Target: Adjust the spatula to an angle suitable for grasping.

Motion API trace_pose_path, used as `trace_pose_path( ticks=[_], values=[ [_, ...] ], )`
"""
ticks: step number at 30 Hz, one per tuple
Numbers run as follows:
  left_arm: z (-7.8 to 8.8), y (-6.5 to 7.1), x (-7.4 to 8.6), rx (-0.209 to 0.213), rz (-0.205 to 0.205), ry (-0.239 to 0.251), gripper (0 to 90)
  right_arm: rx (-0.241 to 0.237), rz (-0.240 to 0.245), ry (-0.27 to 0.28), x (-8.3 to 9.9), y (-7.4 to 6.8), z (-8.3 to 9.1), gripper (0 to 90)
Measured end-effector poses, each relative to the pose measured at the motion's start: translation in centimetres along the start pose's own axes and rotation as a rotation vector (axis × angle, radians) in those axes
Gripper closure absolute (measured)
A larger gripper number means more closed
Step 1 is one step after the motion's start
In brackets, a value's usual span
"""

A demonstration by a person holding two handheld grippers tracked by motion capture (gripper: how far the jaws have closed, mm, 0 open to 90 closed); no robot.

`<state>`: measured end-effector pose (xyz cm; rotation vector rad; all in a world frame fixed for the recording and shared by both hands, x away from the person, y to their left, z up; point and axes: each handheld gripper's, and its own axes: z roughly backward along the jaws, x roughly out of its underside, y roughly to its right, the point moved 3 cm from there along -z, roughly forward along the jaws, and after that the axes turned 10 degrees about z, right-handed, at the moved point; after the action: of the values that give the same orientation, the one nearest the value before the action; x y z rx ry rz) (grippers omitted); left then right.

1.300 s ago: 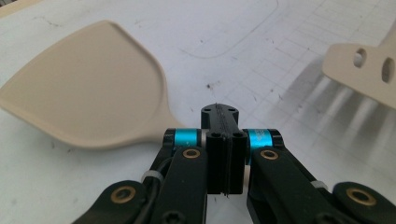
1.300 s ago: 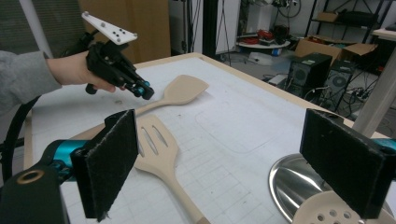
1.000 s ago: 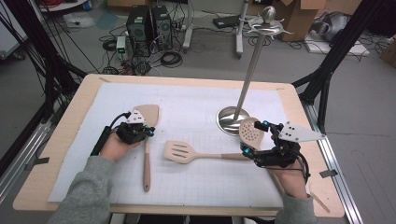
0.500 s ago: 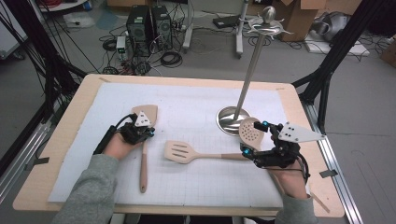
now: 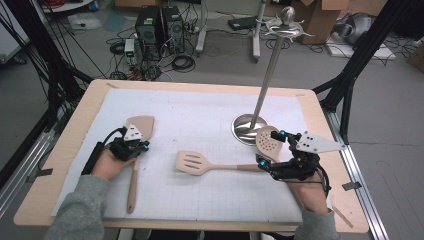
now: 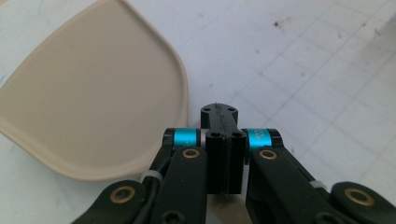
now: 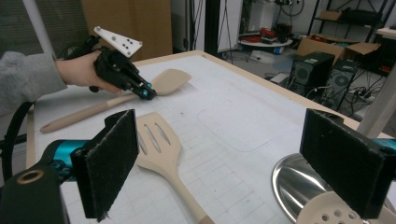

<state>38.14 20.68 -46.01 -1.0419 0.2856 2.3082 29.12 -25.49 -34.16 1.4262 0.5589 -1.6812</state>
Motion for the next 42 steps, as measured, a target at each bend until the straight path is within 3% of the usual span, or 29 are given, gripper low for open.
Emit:
trace_pose_path(
  ticks=[10,16,20,28,31,37,42],
  values=[
    [2.2,-1.3,2.2,-0.022,0.046,0.023,89.6,-0.013,0.009,-0.013,0.0,-0.3,-0.7,10.7],
    [4.8,-0.9,3.1,0.025,0.043,0.101,89.5,-0.009,0.008,-0.007,0.0,0.0,-0.5,10.7],
    [7.2,-1.1,4.4,0.063,0.071,0.145,89.5,-0.007,-0.007,-0.001,0.0,0.1,-0.3,10.7],
    [9.8,-0.7,8.1,0.085,0.086,0.123,89.4,-0.004,0.007,0.012,-0.3,0.2,-0.3,10.6],
    [10.4,0.1,9.4,0.107,0.066,0.097,89.4,-0.009,0.005,0.006,-0.3,0.2,-0.5,10.7],
    [11.1,1.4,10.4,0.166,0.028,0.077,89.2,-0.005,0.010,0.006,-0.3,0.3,-0.4,10.7],
    [10.8,2.0,10.3,0.196,0.032,0.074,89.2,-0.008,0.015,0.016,-0.4,0.3,-0.3,10.6]
  ],
)
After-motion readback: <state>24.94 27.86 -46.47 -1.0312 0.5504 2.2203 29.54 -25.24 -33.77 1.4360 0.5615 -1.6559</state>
